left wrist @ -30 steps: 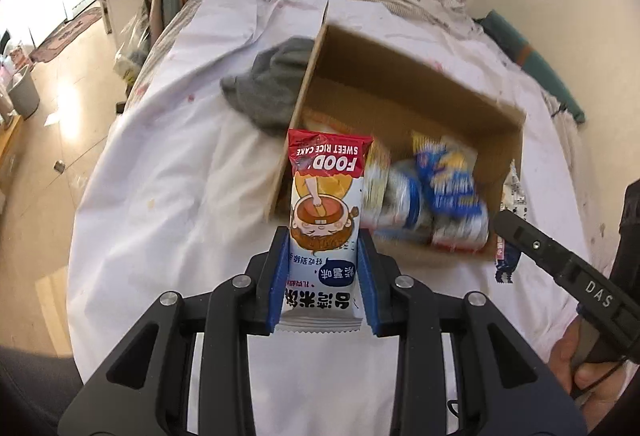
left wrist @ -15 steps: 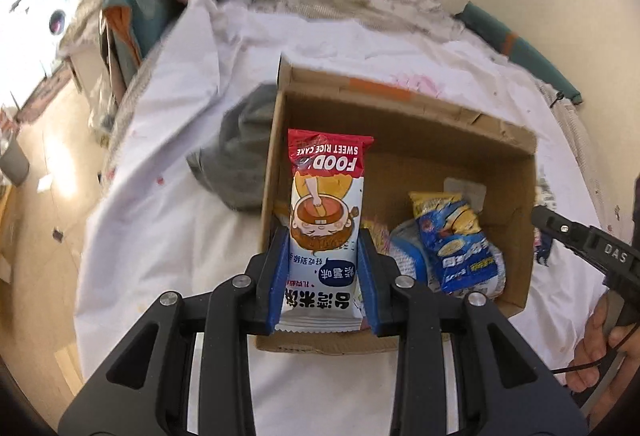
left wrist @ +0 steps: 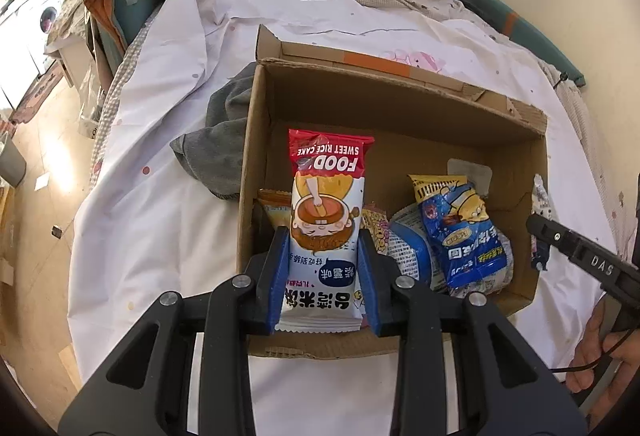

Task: Organize snacks
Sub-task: 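Lower both packets into the box and open both tools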

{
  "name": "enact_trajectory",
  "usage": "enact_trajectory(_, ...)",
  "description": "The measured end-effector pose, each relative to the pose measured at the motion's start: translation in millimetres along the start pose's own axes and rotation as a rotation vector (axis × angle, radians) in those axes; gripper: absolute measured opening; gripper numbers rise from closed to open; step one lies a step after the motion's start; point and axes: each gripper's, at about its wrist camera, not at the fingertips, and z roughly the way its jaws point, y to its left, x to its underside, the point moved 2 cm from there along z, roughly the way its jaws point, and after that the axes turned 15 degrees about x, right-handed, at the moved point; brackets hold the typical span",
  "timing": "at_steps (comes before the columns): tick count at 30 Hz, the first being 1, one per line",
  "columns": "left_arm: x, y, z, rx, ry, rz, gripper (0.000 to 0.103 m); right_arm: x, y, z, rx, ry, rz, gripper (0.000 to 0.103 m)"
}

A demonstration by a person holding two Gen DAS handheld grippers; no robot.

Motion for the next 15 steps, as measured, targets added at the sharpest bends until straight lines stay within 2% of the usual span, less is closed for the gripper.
enact_trajectory(7, 2, -4, 4, 0.019, 0.015, 0.013, 0.029, 0, -7, 2, -0.019, 0.017, 0.052, 0.021)
enact_trajectory(8, 3, -5, 5, 0.019, 0.018, 0.018, 0.032, 1, -7, 2, -0.019, 0.017, 0.049, 0.021)
enact_trajectory(9, 3, -6, 5, 0.016, 0.022, 0.024, 0.036, 1, -6, 2, -0.022, 0.018, 0.047, 0.021)
enact_trajectory(10, 4, -7, 5, 0.013, 0.022, 0.03, 0.048, 1, -6, 1, -0.026, 0.019, 0.047, 0.022)
enact_trajectory(11, 5, -8, 4, 0.01, 0.015, 0.036, 0.06, 1, -6, 0, -0.033, 0.019, 0.049, 0.029)
enact_trajectory(12, 5, -10, 1, -0.002, 0.002, 0.045, 0.067, 1, -6, -2, -0.041, 0.015, 0.054, 0.045)
enact_trajectory(13, 5, -10, 0, -0.006, -0.005, 0.049, 0.079, 1, -6, -3, -0.06, 0.012, 0.056, 0.053)
enact_trajectory(14, 5, -12, -2, -0.008, -0.013, 0.055, 0.086, 1, -5, -5, -0.083, 0.009, 0.057, 0.06)
enact_trajectory(15, 5, -13, -4, -0.002, -0.02, 0.061, 0.087, 1, -3, -8, -0.083, 0.0, 0.053, 0.061)
